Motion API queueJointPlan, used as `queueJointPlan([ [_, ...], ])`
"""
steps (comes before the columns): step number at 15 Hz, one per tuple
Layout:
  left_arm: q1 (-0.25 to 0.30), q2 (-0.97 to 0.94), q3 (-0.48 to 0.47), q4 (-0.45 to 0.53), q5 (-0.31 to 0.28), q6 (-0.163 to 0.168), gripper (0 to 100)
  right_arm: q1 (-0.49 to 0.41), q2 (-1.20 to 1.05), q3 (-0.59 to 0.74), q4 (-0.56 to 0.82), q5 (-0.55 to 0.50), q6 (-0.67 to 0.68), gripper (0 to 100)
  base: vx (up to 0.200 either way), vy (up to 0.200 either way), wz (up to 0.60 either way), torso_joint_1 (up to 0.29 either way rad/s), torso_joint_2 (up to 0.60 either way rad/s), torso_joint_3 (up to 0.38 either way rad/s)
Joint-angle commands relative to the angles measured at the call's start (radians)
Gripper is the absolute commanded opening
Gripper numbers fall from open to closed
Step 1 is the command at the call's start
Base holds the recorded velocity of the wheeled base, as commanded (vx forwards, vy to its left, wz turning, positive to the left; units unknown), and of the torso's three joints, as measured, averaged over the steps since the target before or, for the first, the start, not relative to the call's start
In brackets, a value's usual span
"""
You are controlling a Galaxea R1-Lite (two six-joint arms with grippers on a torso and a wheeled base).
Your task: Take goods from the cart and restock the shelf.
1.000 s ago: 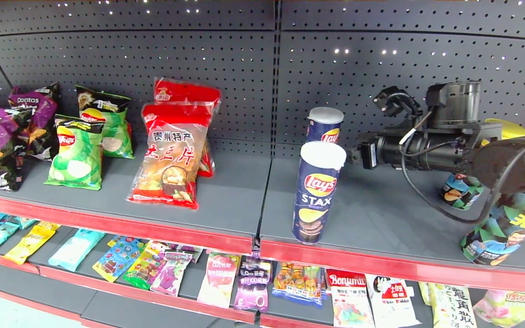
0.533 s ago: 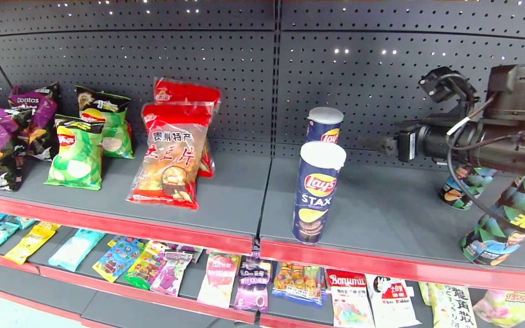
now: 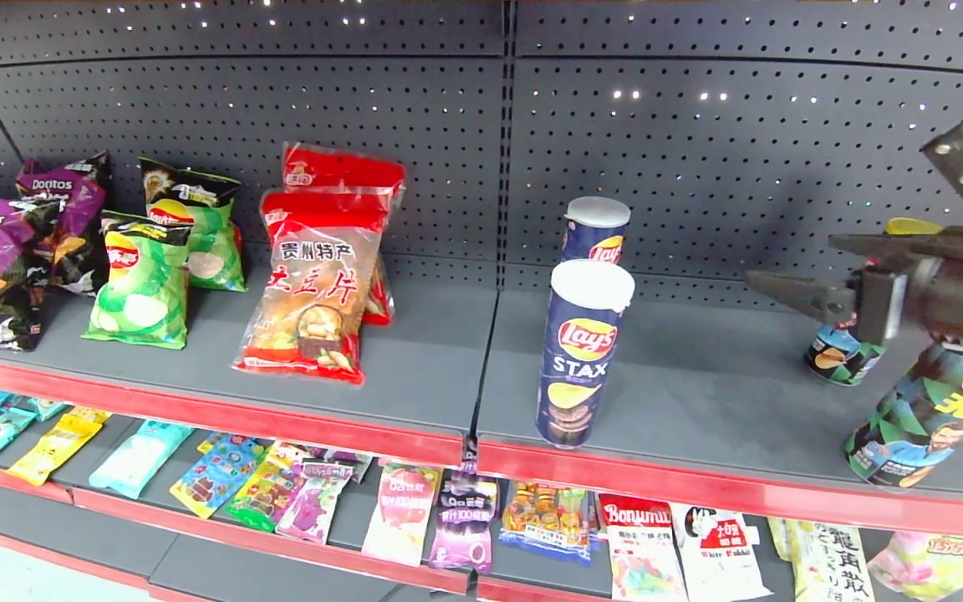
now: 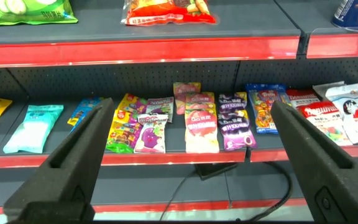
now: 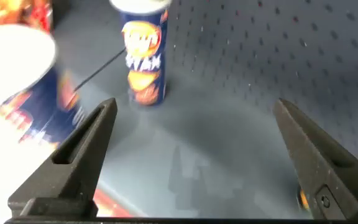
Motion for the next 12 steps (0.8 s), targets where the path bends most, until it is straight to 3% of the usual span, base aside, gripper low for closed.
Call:
queueJointPlan([
  [1,0.000,0.002,0.000,0.000,0.000,0.000,100,0.000,-0.224,0.062,0.107,0.006,0.005,100,0.000,0.000,0.00,0.000,0.00,0.000],
  [2,0.000,0.002,0.000,0.000,0.000,0.000,100,-0.008,-0.352,0.110,0.161,0.017,0.005,100,0.000,0.000,0.00,0.000,0.00,0.000],
  [7,0.000,0.000,0.000,0.000,0.000,0.000,100,-0.256,-0.852,0.455,0.220,0.042,0.002,100,0.000,0.000,0.00,0.000,0.00,0.000],
  [9,0.000,0.002,0.000,0.000,0.000,0.000,100,-0.236,-1.034,0.533,0.306,-0.010,-0.004,100,0.000,0.000,0.00,0.000,0.00,0.000],
  [11,0.000,0.002,0.000,0.000,0.000,0.000,100,-0.258,-1.087,0.536,0.345,-0.125,0.001,100,0.000,0.000,0.00,0.000,0.00,0.000],
  [12,0.000,0.002,0.000,0.000,0.000,0.000,100,-0.242,-1.093,0.544,0.345,-0.130,0.028,100,0.000,0.000,0.00,0.000,0.00,0.000],
])
